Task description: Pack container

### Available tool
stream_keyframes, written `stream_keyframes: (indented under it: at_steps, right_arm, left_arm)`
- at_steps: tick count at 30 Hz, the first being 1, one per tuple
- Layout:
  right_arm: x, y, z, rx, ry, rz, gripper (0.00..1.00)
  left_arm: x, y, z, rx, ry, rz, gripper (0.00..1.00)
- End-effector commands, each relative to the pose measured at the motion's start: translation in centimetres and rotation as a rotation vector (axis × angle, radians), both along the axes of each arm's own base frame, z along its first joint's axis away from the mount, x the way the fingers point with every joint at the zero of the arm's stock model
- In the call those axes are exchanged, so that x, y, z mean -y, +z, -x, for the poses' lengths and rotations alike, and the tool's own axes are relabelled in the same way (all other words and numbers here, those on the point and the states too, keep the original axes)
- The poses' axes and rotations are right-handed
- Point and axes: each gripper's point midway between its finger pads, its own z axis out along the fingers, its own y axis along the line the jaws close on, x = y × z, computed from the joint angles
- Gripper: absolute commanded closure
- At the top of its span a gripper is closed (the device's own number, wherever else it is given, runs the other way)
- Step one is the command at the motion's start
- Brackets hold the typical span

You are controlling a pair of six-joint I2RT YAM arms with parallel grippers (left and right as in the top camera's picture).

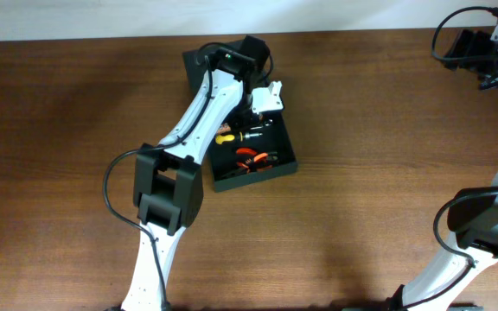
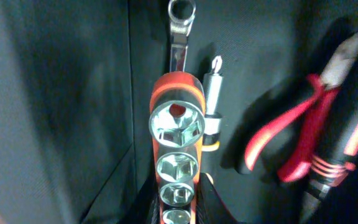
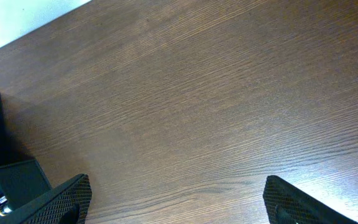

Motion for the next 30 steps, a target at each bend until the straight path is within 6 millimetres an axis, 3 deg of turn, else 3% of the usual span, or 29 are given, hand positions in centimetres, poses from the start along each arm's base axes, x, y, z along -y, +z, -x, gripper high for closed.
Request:
stream_keyframes:
  at_steps: [1, 5, 6, 7, 10, 14, 21, 25, 28, 30]
  right_arm:
    - [-0.2, -0.1, 0.0, 0.000, 0.000, -0.020, 0.12]
    - [-0.2, -0.1, 0.0, 0.000, -0.001, -0.020, 0.12]
    - [-0.2, -0.1, 0.0, 0.000, -0.001, -0.020, 0.12]
    - [-0.2, -0.1, 0.0, -0.001, -0.001, -0.021, 0.12]
    - [-0.3, -0.2, 0.1, -0.007, 0.000, -0.023, 0.12]
    - [-0.4, -0.3, 0.3, -0.016, 0.001, -0.026, 0.12]
    - [-0.6, -0.6, 0.9, -0.044, 0.000, -0.036, 0.15]
    - [-1.0, -0.7, 1.2, -0.054, 0.006, -0.051, 0.33]
    - [-2.7, -0.5, 1.0, -0.038, 0.046, -0.132, 0.71]
    - [-3.8, -0.4, 1.0, -0.036, 0.076, -0.166, 0.91]
  left_arm:
    - [-1.3, -1.5, -0.4, -0.014, 0.000, -0.042, 0.97]
    - [-1.9, -1.5, -0.9, -0.001, 0.011, -0.054, 0.69]
    - [-1.9, -1.5, -0.9, 0.000, 0.012, -0.052, 0.39]
    - [-1.8, -1.4, -0.9, 0.001, 0.023, -0.050, 0.01]
    - [-1.7, -0.5, -1.0, 0.009, 0.086, -0.033, 0.01]
    - [-0.8, 3.1, -0.5, 0.005, 0.140, 0.046, 0.01]
    - [1.5, 13.1, 0.9, 0.064, 0.107, 0.281, 0.01]
    - [1.4, 17.7, 2.6, 0.105, 0.105, 0.342, 0.01]
    - [0.5, 20.0, 2.9, 0.161, 0.142, 0.353, 0.01]
    - [-1.7, 20.4, 1.8, 0.204, 0.321, 0.319, 0.01]
